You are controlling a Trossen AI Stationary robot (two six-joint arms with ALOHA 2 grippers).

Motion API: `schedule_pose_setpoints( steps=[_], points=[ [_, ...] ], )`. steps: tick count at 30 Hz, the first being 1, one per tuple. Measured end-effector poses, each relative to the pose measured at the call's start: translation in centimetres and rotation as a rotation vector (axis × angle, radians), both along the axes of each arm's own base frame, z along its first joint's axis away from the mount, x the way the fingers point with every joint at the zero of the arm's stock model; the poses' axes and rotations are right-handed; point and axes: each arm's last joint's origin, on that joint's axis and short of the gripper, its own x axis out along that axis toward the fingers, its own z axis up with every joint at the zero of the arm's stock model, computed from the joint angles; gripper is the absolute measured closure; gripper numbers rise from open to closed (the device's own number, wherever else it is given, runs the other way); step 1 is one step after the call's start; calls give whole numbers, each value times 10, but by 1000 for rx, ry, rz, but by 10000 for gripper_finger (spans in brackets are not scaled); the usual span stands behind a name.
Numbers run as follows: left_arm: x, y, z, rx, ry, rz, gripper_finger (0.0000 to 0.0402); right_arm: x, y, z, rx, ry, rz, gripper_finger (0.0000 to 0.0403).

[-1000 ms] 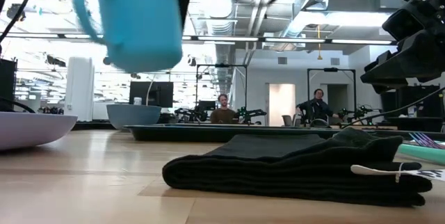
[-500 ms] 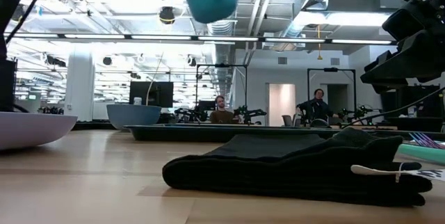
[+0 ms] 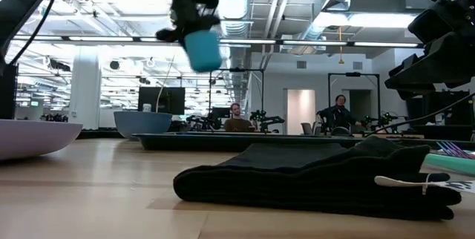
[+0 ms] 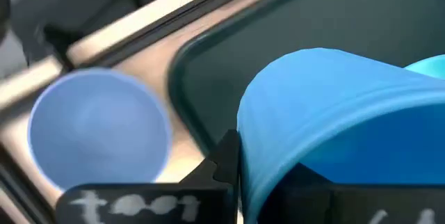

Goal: Set up tray
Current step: Put the blue mug on the top left of the black serving tray

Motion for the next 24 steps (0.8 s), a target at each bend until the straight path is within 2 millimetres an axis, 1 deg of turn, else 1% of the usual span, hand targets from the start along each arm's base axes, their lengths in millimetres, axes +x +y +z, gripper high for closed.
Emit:
schedule_pose_setpoints(
  steps=[2,5,9,13,16,19,21,24],
  points=[
    [-11,13,-13,-49,13,67,400,0,0,0,0,0,0,316],
    [-24,25,-28,-113,19,147,400,0,0,0,0,0,-1,316],
    [-29,32,-39,-131,24,201,400,0,0,0,0,0,-1,316],
    [-21,35,-49,-111,22,201,400,0,0,0,0,0,0,316],
    [-8,34,-56,-97,25,169,400,0,0,0,0,0,0,316],
    [5,32,-69,-109,60,52,400,0,0,0,0,0,-1,316],
    [14,31,-76,-120,92,-59,400,0,0,0,0,0,0,316],
    [25,27,-82,-105,136,-239,400,0,0,0,0,0,0,316]
  ],
)
